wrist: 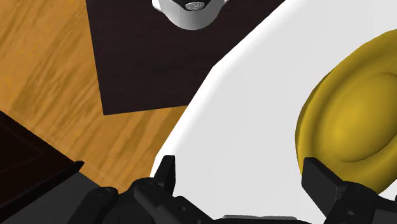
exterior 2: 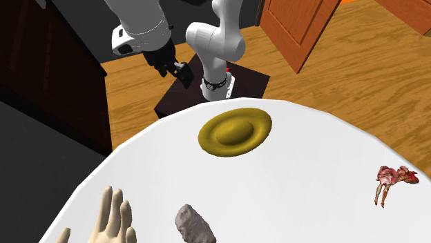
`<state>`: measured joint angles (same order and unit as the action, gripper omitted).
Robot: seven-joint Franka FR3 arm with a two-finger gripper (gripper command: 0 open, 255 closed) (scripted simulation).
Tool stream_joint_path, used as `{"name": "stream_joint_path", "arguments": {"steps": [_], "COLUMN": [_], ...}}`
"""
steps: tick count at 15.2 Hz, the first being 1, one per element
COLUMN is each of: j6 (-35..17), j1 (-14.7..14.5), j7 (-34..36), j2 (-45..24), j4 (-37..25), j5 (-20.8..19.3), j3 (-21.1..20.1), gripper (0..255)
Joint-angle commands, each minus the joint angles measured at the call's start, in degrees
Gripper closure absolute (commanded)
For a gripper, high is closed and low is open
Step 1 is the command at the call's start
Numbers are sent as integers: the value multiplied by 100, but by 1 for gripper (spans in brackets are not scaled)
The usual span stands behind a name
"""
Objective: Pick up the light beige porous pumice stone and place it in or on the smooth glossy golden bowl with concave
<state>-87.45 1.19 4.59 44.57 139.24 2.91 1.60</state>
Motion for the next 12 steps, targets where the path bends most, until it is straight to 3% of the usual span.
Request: {"name": "stream_joint_path", "arguments": {"steps": [1,12], "j6": [0,-2336], "j1": [0,-676], "j7": [0,-1827], "j2": [0,-1798], "j4": [0,-136], "j5": [0,391], "j3": [0,467], "gripper": [0,0]}}
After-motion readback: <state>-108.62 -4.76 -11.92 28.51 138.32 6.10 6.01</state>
